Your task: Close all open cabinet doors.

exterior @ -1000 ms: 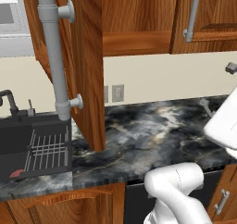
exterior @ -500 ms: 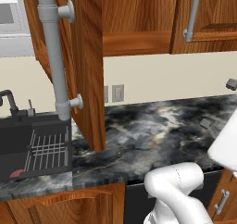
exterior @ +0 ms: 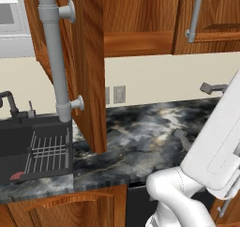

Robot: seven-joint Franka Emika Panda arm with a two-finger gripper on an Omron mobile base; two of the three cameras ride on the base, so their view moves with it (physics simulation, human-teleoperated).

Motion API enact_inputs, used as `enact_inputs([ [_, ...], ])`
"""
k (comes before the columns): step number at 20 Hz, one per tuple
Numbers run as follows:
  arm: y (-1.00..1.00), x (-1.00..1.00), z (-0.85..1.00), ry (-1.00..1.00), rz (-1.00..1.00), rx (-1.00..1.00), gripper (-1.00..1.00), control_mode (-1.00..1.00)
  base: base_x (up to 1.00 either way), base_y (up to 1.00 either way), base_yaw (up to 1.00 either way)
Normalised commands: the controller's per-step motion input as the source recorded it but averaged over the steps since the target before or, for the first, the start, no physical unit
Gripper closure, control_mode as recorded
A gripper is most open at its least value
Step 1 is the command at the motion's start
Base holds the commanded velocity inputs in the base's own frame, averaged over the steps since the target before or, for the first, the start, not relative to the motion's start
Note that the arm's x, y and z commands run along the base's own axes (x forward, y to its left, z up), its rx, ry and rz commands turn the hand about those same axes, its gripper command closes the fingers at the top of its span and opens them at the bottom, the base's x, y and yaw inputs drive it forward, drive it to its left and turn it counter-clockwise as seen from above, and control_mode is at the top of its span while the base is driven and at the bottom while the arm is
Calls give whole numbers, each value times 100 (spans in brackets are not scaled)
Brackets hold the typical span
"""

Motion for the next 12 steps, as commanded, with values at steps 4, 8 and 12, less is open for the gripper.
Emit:
enact_inputs([
  [4,45,12,0,-33,5,-21,-100,-100,0,0,0],
  [8,50,25,0,-28,7,-20,-100,-100,0,0,0],
  [12,64,7,0,-18,5,-20,-100,-100,0,0,0],
])
